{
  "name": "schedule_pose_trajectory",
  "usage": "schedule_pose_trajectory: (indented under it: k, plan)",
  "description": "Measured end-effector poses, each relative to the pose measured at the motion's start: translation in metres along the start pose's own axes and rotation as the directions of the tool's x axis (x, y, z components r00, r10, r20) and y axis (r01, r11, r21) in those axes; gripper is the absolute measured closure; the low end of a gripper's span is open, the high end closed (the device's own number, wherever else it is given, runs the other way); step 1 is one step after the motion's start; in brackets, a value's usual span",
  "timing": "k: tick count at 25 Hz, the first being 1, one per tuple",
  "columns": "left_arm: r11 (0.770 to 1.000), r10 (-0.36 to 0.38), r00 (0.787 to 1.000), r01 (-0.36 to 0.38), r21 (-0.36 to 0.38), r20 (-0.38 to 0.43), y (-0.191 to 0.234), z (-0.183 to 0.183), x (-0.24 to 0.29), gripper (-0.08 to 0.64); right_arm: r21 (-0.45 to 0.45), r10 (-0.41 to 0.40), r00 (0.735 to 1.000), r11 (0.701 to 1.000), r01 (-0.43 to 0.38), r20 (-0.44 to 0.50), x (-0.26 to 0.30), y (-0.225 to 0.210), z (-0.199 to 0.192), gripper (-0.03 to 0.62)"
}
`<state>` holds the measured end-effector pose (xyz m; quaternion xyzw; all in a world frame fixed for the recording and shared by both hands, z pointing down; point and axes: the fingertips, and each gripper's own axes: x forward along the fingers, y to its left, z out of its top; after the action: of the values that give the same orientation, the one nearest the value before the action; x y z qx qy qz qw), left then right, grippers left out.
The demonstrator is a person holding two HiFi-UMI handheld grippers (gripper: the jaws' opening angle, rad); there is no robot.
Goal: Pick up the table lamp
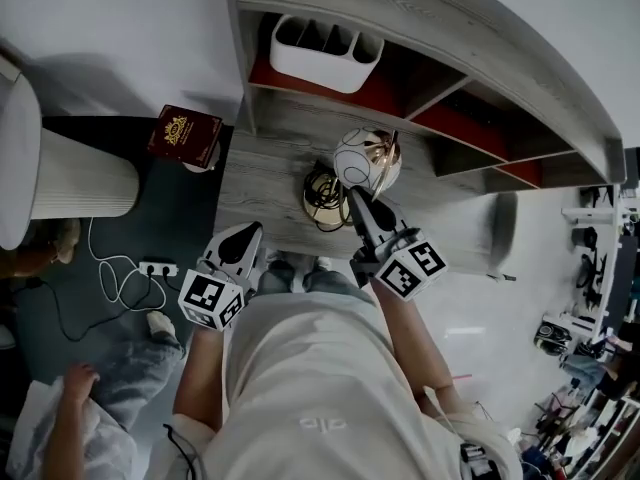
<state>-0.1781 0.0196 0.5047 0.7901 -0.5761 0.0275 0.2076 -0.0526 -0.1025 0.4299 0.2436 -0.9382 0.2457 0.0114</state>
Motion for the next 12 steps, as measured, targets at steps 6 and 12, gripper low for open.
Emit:
schedule_pose_trajectory:
  k: [6, 12]
  plan:
    - [0.996, -0.083, 0.996, 0.085, 0.022, -0.043, 0.001, 0.001, 0.022, 0.546, -0.004, -0.08, 0.996, 0.997, 0.081, 0.049, -0.014, -0.018, 0.014, 0.565]
    - [0.989, -0.141, 0.988, 0.143, 0.028, -0.066, -0.009, -0.002, 0.046, 0.546, 0.001, -0.122, 0.989, 0.992, 0.123, 0.083, -0.031, -0.033, 0.022, 0.565]
